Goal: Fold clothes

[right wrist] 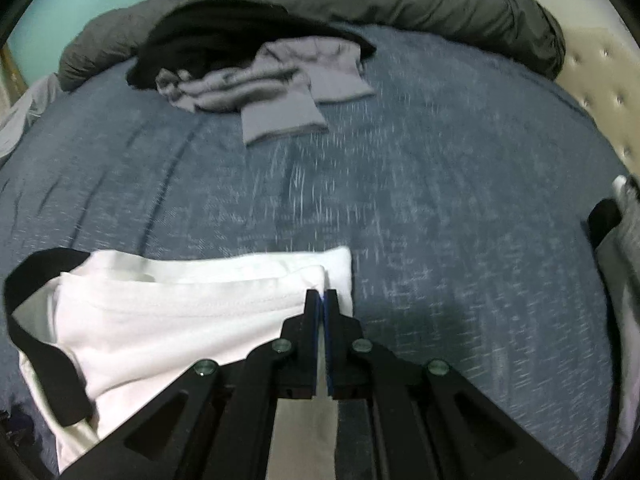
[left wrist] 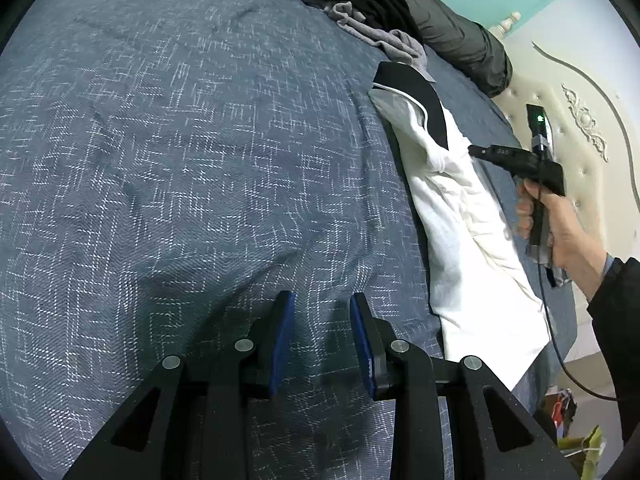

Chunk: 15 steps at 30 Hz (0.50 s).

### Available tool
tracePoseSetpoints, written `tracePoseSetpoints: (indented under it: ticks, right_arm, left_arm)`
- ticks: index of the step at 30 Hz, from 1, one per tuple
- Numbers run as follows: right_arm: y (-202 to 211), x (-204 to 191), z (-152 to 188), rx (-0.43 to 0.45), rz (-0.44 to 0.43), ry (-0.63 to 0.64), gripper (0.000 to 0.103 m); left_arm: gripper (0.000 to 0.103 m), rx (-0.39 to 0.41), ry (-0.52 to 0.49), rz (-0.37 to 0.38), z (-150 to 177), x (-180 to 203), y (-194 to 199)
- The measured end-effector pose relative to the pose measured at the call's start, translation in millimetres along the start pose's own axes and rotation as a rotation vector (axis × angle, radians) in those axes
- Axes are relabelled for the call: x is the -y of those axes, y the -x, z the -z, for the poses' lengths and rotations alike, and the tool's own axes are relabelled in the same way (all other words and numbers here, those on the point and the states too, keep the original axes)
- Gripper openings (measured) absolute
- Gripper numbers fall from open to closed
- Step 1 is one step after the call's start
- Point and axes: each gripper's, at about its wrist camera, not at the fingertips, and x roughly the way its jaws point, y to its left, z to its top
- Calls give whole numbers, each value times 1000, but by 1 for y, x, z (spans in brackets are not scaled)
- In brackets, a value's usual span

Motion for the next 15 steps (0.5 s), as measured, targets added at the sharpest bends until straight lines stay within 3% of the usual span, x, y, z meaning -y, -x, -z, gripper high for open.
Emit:
tracePoseSetpoints:
  ticks: [10,12,14,15]
  right_arm:
    - [29,25,-7,80,-119,-122,7]
    - [34,18,-9,94,-161,-93,12]
    - [34,8,-9,80,-209,-65,36]
    - [31,1,-10,67,-205,-44,39]
  left_arm:
    - [31,4,-2,3,2,3,0]
    - [31,4,-4,2,2,3,0]
    - [31,4,-4,1,2,3,-1]
    - [31,4,-3,2,2,3,-1]
